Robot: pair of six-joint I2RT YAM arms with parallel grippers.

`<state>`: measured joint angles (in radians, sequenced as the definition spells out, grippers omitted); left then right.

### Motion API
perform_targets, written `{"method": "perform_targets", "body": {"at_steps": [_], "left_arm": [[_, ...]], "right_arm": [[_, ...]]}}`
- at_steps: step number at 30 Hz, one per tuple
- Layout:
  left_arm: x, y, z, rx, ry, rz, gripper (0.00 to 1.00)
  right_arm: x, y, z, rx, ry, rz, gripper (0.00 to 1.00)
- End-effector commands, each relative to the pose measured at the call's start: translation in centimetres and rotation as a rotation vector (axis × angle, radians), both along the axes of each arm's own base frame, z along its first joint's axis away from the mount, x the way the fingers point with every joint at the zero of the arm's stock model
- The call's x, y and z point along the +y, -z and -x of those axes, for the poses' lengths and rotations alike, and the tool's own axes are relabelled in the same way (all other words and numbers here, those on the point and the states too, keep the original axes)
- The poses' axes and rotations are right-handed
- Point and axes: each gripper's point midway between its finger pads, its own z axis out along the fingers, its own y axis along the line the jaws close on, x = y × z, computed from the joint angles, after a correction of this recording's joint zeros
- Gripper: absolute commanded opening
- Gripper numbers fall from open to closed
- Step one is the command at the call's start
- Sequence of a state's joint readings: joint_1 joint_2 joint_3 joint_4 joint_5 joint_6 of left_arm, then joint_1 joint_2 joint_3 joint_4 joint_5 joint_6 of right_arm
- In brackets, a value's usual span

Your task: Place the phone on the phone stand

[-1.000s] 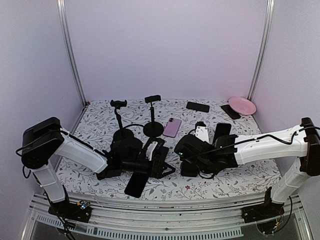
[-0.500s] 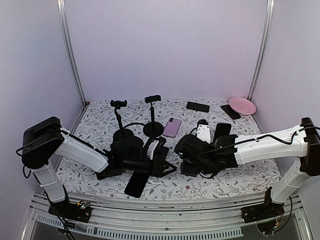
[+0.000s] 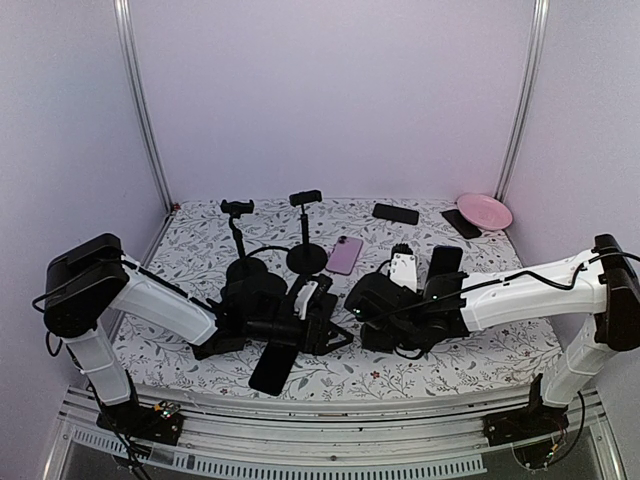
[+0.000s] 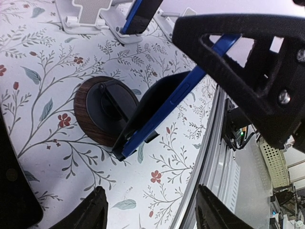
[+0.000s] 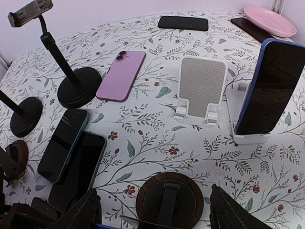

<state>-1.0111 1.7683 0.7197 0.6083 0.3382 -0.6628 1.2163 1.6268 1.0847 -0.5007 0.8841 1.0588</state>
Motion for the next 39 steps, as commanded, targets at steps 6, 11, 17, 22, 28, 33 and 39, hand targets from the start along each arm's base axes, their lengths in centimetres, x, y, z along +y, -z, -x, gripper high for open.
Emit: {"method": "perform_targets", "body": {"at_steps": [6, 11, 17, 22, 28, 33, 39], "left_arm": [[-0.8, -0.1, 0.8, -0.005, 0.036, 0.012, 0.62], [-1.0, -0.1, 0.9, -0.006, 0.042, 0.014, 0.62], [-1.0, -0.3, 1.0, -0.008, 0.044, 0.017, 0.62], [-0.8, -0.6, 0.9, -0.013, 0.034, 0.018, 0.62], [0.0, -1.2, 0.9, -0.027, 0.017, 0.004, 0.63], [0.7, -1.6, 1.0, -0.038, 0.006, -0.003, 0.63], [2.0, -2.6, 0.7, -0.056, -0.034, -0.013, 0.64]], "right_arm": [[-1.0, 0.2, -0.1, -0.005, 0.111, -0.021, 0.88], [-1.0, 0.2, 0.0, 0.013, 0.135, -0.017, 0.99], [-0.9, -0.9, 0.2, 0.019, 0.118, -0.050, 0.99], [-1.2, -2.1, 0.5, 0.017, 0.092, -0.077, 0.99], [-1.6, -3.8, 1.0, 0.010, 0.019, -0.108, 0.99], [-2.4, -4.6, 1.5, 0.009, -0.022, -0.130, 0.99], [-1.9, -6.1, 2.5, 0.017, -0.177, -0.209, 0.99]]}}
